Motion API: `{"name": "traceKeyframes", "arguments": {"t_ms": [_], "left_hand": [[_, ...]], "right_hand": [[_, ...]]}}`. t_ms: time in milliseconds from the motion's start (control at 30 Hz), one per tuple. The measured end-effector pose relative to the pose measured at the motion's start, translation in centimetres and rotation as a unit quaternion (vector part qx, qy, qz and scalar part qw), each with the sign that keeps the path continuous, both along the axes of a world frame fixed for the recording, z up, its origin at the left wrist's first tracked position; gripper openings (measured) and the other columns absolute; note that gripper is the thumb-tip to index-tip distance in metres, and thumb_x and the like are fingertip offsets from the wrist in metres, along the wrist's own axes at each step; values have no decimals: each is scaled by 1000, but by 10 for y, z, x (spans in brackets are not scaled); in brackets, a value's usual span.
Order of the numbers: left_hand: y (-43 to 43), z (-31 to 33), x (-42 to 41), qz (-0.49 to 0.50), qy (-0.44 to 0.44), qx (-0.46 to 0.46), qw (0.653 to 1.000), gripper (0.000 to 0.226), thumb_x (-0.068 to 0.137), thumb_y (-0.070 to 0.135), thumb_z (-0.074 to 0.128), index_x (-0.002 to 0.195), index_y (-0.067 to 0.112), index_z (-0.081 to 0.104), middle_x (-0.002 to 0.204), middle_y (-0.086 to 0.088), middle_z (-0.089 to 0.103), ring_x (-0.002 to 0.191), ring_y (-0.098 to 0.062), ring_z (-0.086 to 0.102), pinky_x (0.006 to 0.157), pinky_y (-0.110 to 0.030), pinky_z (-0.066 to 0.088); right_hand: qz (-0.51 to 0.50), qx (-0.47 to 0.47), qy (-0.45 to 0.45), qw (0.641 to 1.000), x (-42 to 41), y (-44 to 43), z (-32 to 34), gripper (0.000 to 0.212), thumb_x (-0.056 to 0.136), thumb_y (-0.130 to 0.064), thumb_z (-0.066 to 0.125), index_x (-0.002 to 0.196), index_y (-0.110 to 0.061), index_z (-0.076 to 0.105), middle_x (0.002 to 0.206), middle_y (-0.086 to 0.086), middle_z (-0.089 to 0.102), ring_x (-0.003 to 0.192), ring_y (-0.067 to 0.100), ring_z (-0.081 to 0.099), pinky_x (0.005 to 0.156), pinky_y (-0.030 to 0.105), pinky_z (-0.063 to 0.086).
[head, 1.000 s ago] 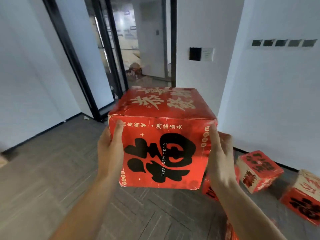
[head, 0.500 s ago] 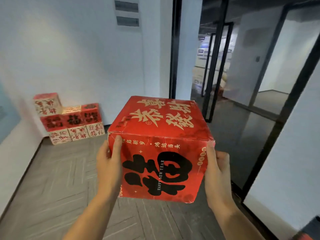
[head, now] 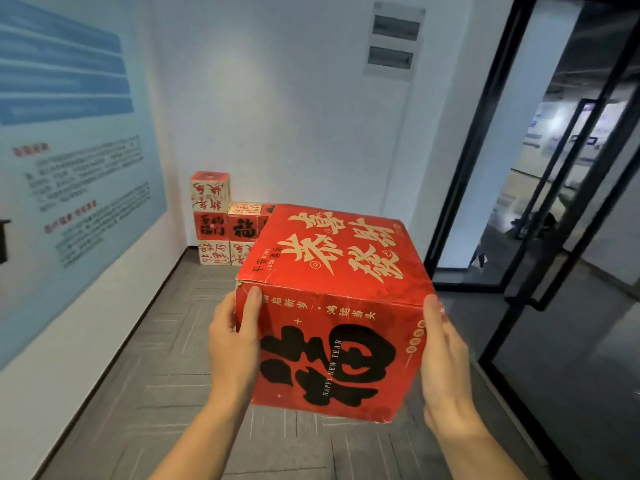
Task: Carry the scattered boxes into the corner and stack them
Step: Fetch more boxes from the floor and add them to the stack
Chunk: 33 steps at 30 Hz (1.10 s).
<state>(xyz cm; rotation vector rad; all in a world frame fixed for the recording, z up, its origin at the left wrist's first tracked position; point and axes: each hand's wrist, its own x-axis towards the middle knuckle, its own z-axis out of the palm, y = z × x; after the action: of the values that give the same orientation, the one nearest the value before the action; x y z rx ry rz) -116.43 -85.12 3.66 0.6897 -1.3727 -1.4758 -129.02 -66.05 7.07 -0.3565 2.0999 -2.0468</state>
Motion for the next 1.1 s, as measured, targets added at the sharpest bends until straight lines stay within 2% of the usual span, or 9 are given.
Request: {"name": "traceKeyframes", "arguments": {"t_ms": [167,300,433,533,633,733,800,900,1100], "left_hand": [[-68,-15,-6,47,-2,1,999,43,90,73,57,106,37,72,108,4,77,105,-22,73,95,-54,57],[-124,-21,-34,74,-3,9,997,33,97,62,59,109,35,74,108,8,78,105,-16,73,92,-44,58],[-181,-13,-80,94,-2,11,995,37,93,60,57,112,33,72,104,13,78,100,-6,73,83,-31,53],[-226,-5,-119,104,-13,5,994,37,92,60,56,114,34,70,105,20,77,97,4,71,83,-27,51],[-273,4,-152,115,-19,1,993,35,93,60,56,111,33,70,104,19,77,95,5,70,82,-26,51],[-320,10,-178,137,-30,-3,990,31,99,57,54,105,30,69,95,22,75,85,13,65,73,-10,48],[-352,15,-191,169,-47,-18,984,37,104,58,52,97,24,66,88,15,70,72,16,58,64,-3,41],[-405,21,-214,205,-76,-27,975,49,106,58,48,83,15,54,78,4,54,59,5,47,60,-12,37],[-532,13,-265,225,-84,3,971,53,102,62,47,90,12,59,84,5,60,76,-9,54,69,-29,41]], "right_hand": [[25,-4,-17,1000,-22,-89,-13,63,78,-82,51,114,-34,70,104,-12,79,105,13,72,107,51,51],[46,-24,-27,998,-58,-155,-26,55,83,-78,55,113,-34,71,104,-13,80,105,14,74,103,52,54],[58,-46,-23,997,-112,-223,-33,65,78,-87,56,111,-33,71,104,-13,80,104,17,75,101,55,55],[69,-49,-26,996,-158,-275,-27,73,74,-93,54,113,-33,70,105,-11,80,104,18,74,99,53,56],[82,-44,-16,996,-197,-322,-16,53,90,-76,53,110,-29,68,103,-9,78,101,18,73,92,45,57],[99,-34,-14,994,-228,-371,-9,44,96,-67,54,113,-29,67,104,-9,77,100,17,73,91,44,57],[109,-34,-14,993,-244,-405,-8,42,97,-65,54,114,-29,67,103,-9,77,99,16,73,89,43,58],[116,-32,-13,993,-269,-461,-12,43,96,-67,55,116,-32,67,106,-10,78,102,17,74,92,47,59],[115,-30,5,993,-310,-586,-24,45,92,-72,56,117,-36,69,109,-12,78,105,15,73,98,53,58]]}}
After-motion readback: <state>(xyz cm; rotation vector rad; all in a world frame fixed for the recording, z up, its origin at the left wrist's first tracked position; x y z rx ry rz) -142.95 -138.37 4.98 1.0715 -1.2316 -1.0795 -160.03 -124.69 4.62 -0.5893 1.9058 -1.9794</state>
